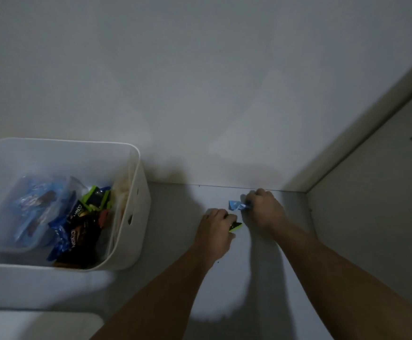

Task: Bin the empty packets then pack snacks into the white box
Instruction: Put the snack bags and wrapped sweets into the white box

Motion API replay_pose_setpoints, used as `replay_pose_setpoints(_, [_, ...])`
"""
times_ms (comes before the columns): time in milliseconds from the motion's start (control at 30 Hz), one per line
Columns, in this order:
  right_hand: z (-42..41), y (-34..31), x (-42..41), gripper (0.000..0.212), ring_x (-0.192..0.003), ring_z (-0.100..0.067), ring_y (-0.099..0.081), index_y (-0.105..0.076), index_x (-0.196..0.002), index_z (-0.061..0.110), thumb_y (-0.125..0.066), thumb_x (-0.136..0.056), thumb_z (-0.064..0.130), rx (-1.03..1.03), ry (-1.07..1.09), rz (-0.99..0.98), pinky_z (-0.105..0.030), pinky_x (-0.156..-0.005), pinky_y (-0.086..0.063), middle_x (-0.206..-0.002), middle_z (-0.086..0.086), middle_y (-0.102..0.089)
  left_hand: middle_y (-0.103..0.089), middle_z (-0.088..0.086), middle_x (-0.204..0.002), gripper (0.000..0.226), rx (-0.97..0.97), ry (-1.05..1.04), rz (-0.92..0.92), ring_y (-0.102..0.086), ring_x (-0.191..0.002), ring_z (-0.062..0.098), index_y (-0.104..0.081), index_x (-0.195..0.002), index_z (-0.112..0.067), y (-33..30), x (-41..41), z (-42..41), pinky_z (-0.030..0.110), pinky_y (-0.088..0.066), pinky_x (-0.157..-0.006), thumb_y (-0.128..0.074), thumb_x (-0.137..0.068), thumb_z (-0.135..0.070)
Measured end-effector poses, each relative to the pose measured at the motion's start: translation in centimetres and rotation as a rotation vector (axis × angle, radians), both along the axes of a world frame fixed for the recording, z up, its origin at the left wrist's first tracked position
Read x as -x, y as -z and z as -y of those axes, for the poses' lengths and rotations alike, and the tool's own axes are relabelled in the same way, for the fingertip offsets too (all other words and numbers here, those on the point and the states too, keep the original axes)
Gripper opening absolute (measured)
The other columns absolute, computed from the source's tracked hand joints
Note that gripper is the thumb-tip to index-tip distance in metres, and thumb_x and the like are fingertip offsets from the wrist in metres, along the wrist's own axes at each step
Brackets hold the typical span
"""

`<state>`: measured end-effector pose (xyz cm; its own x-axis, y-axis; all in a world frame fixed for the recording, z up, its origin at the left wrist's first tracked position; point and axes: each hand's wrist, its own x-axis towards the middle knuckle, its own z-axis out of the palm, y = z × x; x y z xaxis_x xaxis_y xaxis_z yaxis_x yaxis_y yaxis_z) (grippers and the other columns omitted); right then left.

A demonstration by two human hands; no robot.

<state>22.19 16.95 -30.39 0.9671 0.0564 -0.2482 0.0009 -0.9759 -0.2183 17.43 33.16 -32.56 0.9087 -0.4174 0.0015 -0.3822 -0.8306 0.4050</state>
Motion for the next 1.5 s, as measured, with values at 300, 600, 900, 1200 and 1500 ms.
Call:
replay_pose_setpoints(300, [-0.4, -4.2, 1.5, 0.017, -0.093, -0.034, -0.063, -0.068, -0.098, 0.014, -0.060, -0.086, 0.023, -0.171, 0.074, 0.034, -0.033, -0.072, -0.047, -0.098, -0.014, -0.069, -0.068, 0.011, -0.094, 0.014, 0.073, -0.115, -0.006, -0.060, -0.091, 0.032, -0.064, -0.097, -0.015, -4.8, 1.1, -2.1, 0.034, -0.044, -0.072, -0.059, -0.085, -0.022])
replay_pose_setpoints(600, [-9.4, -14.0, 1.8, 0.023, -0.092, -0.038, -0.061, -0.063, -0.103, 0.007, -0.061, -0.089, 0.025, -0.312, -0.056, 0.193, -0.035, -0.068, -0.043, -0.099, -0.019, -0.069, -0.071, 0.014, -0.094, 0.016, 0.121, -0.339, 0.054, -0.064, -0.091, 0.036, -0.067, -0.099, -0.021, -14.5, 1.5, -10.7, 0.038, -0.051, -0.075, -0.060, -0.085, -0.024])
replay_pose_setpoints(900, [-21.7, -19.1, 3.7, 0.026, -0.072, -0.034, -0.067, -0.063, -0.099, 0.008, -0.059, -0.090, 0.032, -0.421, -0.113, 0.171, -0.042, -0.067, -0.058, -0.083, -0.016, -0.070, -0.073, 0.010, -0.094, 0.018, 0.305, -0.561, 0.157, -0.065, -0.088, 0.029, -0.070, -0.100, -0.018, -19.5, 4.4, -20.5, 0.033, -0.049, -0.074, -0.068, -0.084, -0.025])
replay_pose_setpoints(1200, [-28.5, -19.5, 5.0, 0.043, -0.095, -0.037, -0.068, -0.053, -0.130, 0.004, -0.055, -0.095, 0.030, -0.654, -0.029, 0.047, -0.045, -0.072, -0.061, -0.118, -0.019, -0.062, -0.065, 0.015, -0.124, 0.047, 0.433, -0.713, 0.002, -0.062, -0.112, 0.030, -0.058, -0.128, -0.005, -18.6, 5.1, -28.3, 0.033, -0.047, -0.100, -0.069, -0.084, -0.018])
replay_pose_setpoints(1500, [-28.7, -19.7, 8.5, 0.016, -0.060, -0.019, -0.069, -0.065, -0.094, 0.003, -0.060, -0.092, 0.018, -0.612, -0.064, -0.055, -0.034, -0.053, -0.061, -0.082, -0.014, -0.070, -0.071, 0.013, -0.098, 0.021, 0.409, -0.838, 0.140, -0.065, -0.094, 0.030, -0.069, -0.095, -0.010, -16.8, 8.8, -33.4, 0.033, -0.049, -0.084, -0.071, -0.082, -0.025])
